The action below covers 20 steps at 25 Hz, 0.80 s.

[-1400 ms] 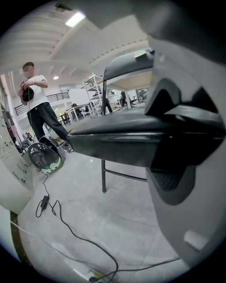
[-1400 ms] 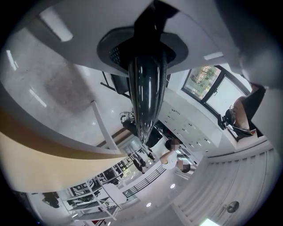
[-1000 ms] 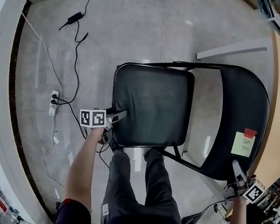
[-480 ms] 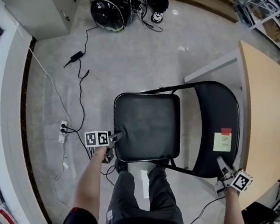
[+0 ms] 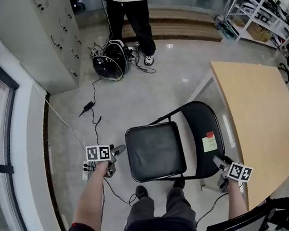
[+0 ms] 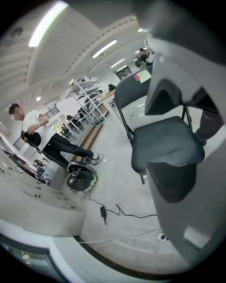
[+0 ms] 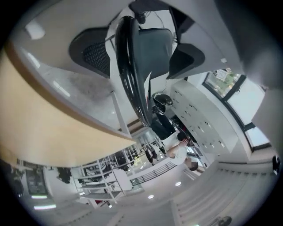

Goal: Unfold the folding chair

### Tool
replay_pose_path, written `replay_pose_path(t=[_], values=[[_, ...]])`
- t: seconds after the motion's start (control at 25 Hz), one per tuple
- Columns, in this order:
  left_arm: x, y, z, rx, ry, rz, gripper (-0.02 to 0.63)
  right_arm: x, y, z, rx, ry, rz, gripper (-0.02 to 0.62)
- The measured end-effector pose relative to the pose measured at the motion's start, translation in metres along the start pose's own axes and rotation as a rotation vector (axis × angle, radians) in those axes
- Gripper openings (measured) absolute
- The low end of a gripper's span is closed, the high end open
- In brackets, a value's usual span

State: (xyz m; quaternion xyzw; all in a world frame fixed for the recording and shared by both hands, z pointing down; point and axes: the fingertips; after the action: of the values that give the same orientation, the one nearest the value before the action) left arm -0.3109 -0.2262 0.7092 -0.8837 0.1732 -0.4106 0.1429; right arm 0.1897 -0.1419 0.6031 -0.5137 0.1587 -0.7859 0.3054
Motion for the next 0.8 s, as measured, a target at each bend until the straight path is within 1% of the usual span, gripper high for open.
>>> replay_pose_path(t=[0.08, 0.16, 0.28, 0.44, 0.56, 0.64, 0.72, 0.76, 0.8], values=[[-0.020, 0.021, 0.012, 0.037, 0.001, 0.032, 0.331, -0.014, 0.010, 0.000, -0.025, -0.025, 0.033, 0.411], [-0.036, 0.039, 0.027, 0.065, -0.011, 0.065, 0.329, -0.029, 0.024, -0.008, -0.007, -0.010, 0.091, 0.411], [-0.050, 0.062, 0.056, 0.099, -0.055, 0.117, 0.325, -0.050, 0.046, -0.024, 0.000, 0.019, 0.186, 0.411], [-0.058, 0.079, 0.094, 0.150, -0.111, 0.166, 0.317, -0.063, 0.063, -0.047, -0.037, 0.058, 0.258, 0.410], [-0.063, 0.081, 0.123, 0.189, -0.148, 0.174, 0.307, -0.064, 0.066, -0.059, -0.049, 0.085, 0.269, 0.386], [-0.065, 0.083, 0.140, 0.216, -0.152, 0.182, 0.278, -0.060, 0.069, -0.068, -0.047, 0.113, 0.260, 0.317], [-0.067, 0.082, 0.148, 0.225, -0.108, 0.190, 0.223, -0.057, 0.071, -0.072, -0.051, 0.117, 0.245, 0.194], [-0.067, 0.080, 0.148, 0.225, -0.065, 0.188, 0.139, -0.056, 0.069, -0.072, -0.057, 0.113, 0.237, 0.114], [-0.067, 0.077, 0.150, 0.231, -0.022, 0.181, 0.003, -0.056, 0.065, -0.073, -0.064, 0.117, 0.224, 0.002]])
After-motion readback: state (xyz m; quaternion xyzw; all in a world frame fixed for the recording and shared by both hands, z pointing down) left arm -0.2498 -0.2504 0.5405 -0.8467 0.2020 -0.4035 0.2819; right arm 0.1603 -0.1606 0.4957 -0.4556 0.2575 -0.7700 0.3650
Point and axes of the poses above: the fingertips, and each gripper's own axes: x forward along the fingers, z to its right, y out of its top, and after that the axes turned 1 degree about -y, right-handed
